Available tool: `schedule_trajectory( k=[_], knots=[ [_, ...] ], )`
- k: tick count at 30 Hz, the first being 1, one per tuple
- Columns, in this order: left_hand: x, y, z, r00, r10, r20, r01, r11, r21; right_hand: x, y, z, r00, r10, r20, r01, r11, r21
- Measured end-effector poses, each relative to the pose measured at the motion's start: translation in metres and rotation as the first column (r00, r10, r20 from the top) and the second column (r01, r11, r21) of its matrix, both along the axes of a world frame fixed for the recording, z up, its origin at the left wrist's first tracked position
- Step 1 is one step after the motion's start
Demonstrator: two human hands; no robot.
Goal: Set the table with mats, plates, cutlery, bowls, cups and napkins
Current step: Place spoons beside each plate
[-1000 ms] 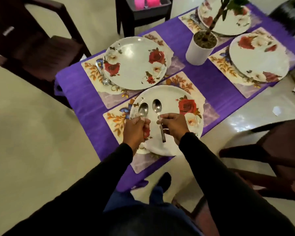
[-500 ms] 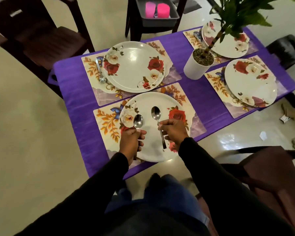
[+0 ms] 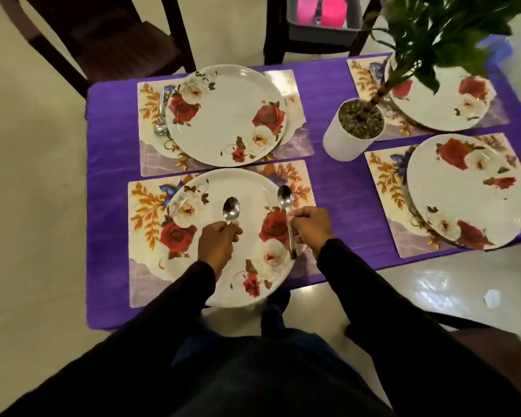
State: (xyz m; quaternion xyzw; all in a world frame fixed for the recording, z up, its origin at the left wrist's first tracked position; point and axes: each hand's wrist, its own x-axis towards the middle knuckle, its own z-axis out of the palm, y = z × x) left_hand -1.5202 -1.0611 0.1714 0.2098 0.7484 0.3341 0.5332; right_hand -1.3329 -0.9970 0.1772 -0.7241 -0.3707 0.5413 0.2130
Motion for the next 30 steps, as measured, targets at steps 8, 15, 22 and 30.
schedule_trajectory(
  k=[8, 15, 22, 30],
  knots=[
    [0.026, -0.018, -0.018, 0.989, 0.081, -0.123, -0.083, 0.997, -0.009, 0.028, 0.002, -0.030, 0.993, 0.099, 0.069, -0.098, 0.995, -0.016],
    [0.036, -0.017, -0.015, 0.962, 0.038, -0.269, -0.033, 0.999, 0.023, 0.028, 0.004, -0.027, 0.984, 0.139, 0.108, -0.138, 0.990, -0.014],
    [-0.006, -0.024, -0.010, 0.807, 0.225, -0.547, -0.198, 0.974, 0.108, 0.027, 0.004, -0.025, 0.976, 0.170, 0.133, -0.171, 0.985, 0.000],
    [-0.057, -0.020, -0.008, 0.659, 0.276, -0.700, -0.329, 0.942, 0.062, 0.019, 0.006, -0.028, 0.960, 0.195, 0.198, -0.202, 0.979, 0.014]
  ],
)
